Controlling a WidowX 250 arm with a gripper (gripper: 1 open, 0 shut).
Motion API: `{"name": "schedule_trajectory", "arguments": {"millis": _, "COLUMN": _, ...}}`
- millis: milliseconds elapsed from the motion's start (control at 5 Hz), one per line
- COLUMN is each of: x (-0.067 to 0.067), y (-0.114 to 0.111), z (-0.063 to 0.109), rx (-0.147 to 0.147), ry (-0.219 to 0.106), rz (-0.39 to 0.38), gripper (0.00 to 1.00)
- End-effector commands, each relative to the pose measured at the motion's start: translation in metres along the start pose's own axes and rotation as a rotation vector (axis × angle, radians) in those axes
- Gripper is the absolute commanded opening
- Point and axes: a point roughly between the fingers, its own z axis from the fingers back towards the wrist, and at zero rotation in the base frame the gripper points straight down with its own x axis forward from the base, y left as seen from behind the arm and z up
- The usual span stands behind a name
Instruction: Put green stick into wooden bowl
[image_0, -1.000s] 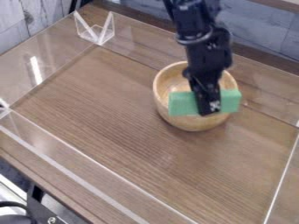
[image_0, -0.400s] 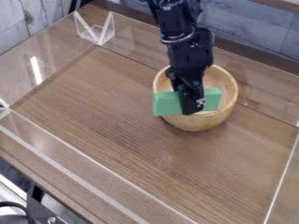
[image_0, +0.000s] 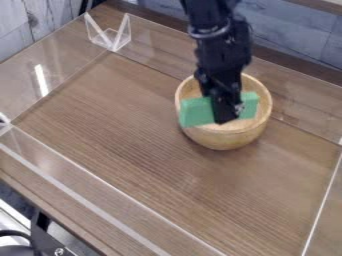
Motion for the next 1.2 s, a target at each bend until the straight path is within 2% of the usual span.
{"name": "schedule_trajectory", "arguments": {"millis": 0, "x": 0.001, "y": -0.004, "z": 0.002, "rx": 0.025, "ry": -0.018, "rz": -0.039, "gripper": 0.00}}
{"name": "schedule_trajectory", "arguments": {"millis": 400, "x": 0.010, "y": 0.016, "z": -0.017, "rx": 0.022, "ry": 0.002, "rz": -0.106, "gripper": 0.00}}
{"name": "schedule_trajectory", "arguments": {"millis": 800, "x": -0.012, "y": 0.032, "z": -0.024, "rx": 0.019, "ry": 0.010, "rz": -0.164, "gripper": 0.00}}
{"name": "schedule_trajectory", "arguments": {"millis": 1000, "x": -0.013, "y": 0.037, "z": -0.026, "rx": 0.023, "ry": 0.010, "rz": -0.183, "gripper": 0.00}}
